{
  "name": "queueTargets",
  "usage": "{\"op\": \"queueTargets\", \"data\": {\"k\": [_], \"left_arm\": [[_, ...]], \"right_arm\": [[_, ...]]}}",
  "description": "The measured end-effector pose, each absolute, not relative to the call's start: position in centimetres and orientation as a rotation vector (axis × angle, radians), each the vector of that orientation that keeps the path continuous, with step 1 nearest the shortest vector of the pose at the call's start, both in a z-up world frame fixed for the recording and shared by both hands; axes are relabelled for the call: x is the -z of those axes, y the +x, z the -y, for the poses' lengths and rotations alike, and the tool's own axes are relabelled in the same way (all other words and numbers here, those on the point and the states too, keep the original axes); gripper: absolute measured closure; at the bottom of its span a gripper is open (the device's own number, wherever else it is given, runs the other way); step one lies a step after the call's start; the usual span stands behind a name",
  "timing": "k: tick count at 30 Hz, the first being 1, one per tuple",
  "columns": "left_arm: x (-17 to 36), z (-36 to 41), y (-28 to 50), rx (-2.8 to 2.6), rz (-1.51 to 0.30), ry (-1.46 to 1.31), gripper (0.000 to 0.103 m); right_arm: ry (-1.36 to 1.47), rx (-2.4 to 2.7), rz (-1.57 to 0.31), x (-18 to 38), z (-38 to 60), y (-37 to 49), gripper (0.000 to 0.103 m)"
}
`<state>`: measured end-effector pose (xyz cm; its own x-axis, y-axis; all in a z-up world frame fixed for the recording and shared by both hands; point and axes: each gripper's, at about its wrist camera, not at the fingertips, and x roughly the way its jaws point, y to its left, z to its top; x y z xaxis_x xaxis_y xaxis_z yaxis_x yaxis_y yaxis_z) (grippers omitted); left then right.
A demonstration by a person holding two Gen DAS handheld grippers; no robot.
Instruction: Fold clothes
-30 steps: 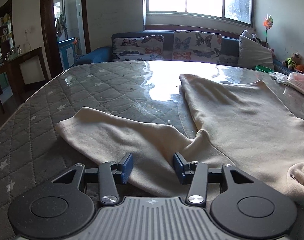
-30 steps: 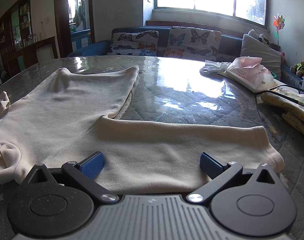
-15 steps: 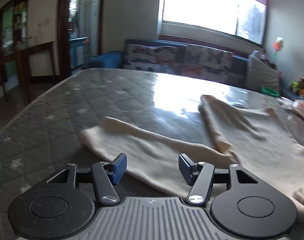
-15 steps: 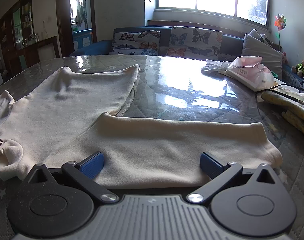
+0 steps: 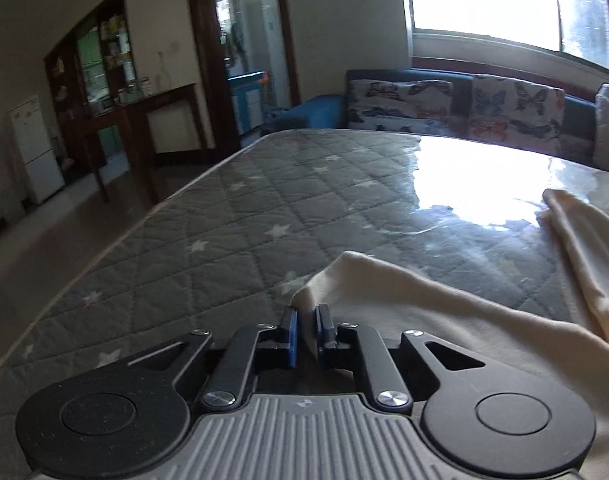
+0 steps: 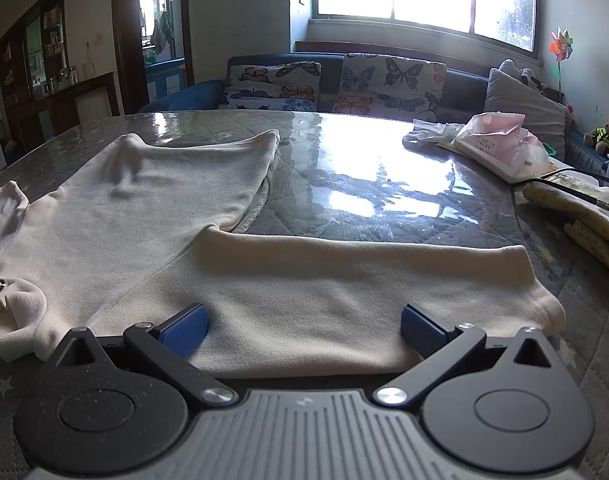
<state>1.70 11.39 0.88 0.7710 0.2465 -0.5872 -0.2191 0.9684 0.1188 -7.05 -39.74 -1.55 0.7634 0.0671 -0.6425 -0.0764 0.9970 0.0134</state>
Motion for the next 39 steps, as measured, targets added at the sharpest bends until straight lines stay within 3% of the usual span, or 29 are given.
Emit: {"op": "queueTargets", "data": {"k": [10,16,20,27,30,37,39], "left_arm": [[-1.5,-13.5,-0.4,-0.29,-0.693,0.008,0.095],[-4.2,-12.8,-0.1,-0.189,-0.687,0.02,0.079],[-6.3,-10.6,1.3,-0.079,-0.653,0.008,0.062],[-7.1,-3.3,7.4,0.115,-0.664,0.039,0.056],[-6.6,-0.3,10.8,0.158,-0.687,0.068,0.056],[-4.9,4.1,16.1,0.237,-0.725,0.094,0.055],[-4.3,4.7,17.2,0.239,-0.742,0.09,0.05]], "right_arm": [[-0.017,-0.079,-0.701,1.4,39.6,-7.1,0.0],[-0.015,-0.084,-0.704,0.3,39.6,-6.7,0.0],[0.012,-0.131,-0.676,-2.3,39.6,-4.9,0.0],[0.098,-0.206,-0.7,-4.2,39.2,3.8,0.02],[0.162,-0.222,-0.745,-3.5,39.3,8.9,0.039],[0.243,-0.255,-0.788,-1.6,39.6,15.3,0.044],[0.247,-0.257,-0.802,-0.8,39.6,16.4,0.045]]}}
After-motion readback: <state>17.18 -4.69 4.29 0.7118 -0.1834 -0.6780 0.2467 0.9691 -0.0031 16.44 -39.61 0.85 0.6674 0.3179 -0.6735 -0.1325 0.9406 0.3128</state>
